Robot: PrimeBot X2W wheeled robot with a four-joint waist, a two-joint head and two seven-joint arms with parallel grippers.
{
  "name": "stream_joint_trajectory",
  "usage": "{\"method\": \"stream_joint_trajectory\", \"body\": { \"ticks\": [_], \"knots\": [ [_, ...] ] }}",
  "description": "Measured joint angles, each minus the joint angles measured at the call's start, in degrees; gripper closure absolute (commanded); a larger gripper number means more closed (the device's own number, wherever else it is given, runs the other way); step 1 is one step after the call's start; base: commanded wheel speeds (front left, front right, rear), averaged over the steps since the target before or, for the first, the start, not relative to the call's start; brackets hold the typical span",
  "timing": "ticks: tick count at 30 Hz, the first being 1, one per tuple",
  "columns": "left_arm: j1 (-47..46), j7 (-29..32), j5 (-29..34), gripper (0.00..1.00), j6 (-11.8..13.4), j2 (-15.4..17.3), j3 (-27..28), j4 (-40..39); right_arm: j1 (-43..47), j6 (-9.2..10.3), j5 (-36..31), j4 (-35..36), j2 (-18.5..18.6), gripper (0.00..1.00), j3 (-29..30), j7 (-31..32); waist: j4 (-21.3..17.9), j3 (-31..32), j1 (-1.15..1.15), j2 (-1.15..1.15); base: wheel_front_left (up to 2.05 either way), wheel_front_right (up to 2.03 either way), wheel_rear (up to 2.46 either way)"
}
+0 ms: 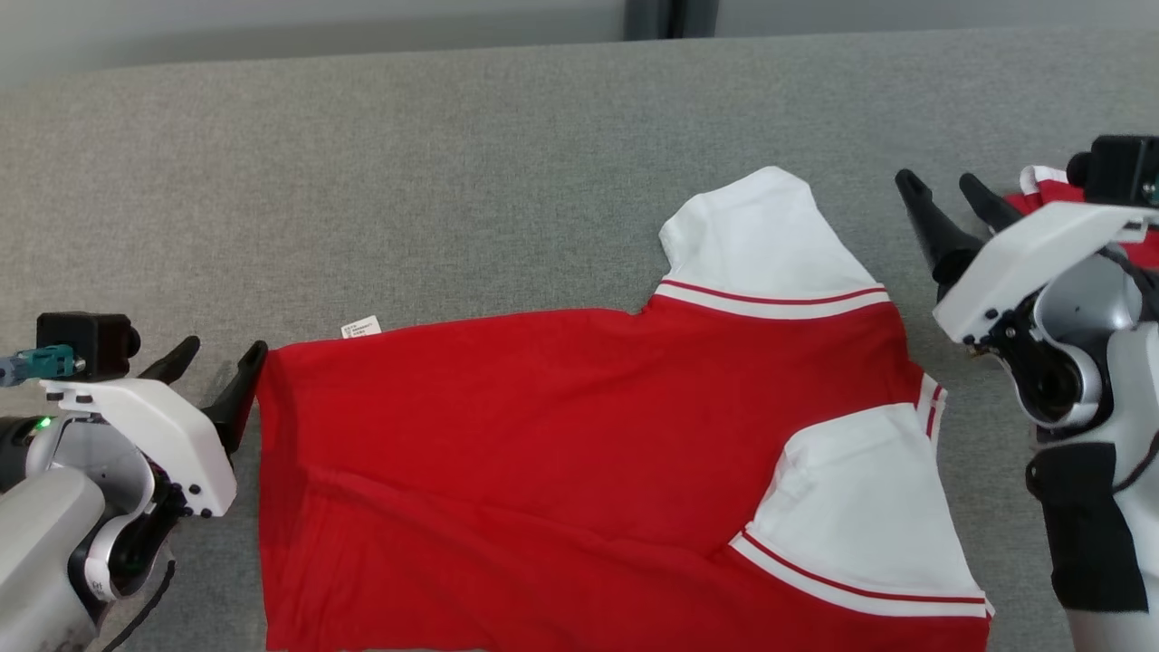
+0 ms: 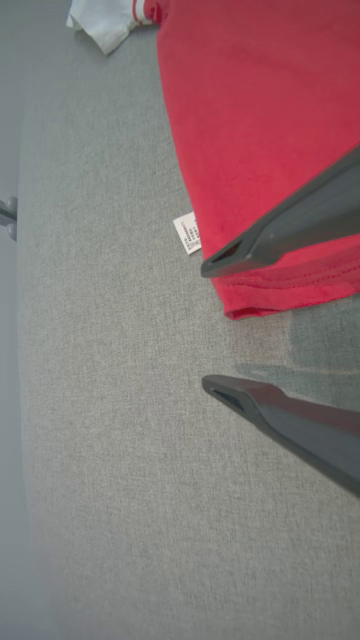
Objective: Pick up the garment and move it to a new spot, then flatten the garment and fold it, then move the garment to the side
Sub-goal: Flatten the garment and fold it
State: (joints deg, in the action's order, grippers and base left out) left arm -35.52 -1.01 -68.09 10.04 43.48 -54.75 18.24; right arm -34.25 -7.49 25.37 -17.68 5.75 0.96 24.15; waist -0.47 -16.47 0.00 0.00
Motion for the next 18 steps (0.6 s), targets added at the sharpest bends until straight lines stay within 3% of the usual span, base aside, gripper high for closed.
{"method": "stream_joint_trajectory", "body": {
  "ticks": [7, 18],
  "knots": [
    [-3.4, 1.5, 1.1, 0.00, -3.1, -2.6, -1.2, 3.5, -10.2, 0.01, -0.5, -11.6, 2.1, 0.00, -4.7, -0.5, 2.3, -3.7, 0.00, 0.00, 0.00, 0.00, 0.00],
    [-5.2, 1.8, 0.9, 0.00, -6.4, -4.3, -1.4, 2.0, -19.3, 0.00, -1.2, -26.4, 1.9, 0.00, -8.8, -2.6, 5.4, -6.8, 0.00, 0.00, 0.00, 0.00, 0.00]
  ]
}}
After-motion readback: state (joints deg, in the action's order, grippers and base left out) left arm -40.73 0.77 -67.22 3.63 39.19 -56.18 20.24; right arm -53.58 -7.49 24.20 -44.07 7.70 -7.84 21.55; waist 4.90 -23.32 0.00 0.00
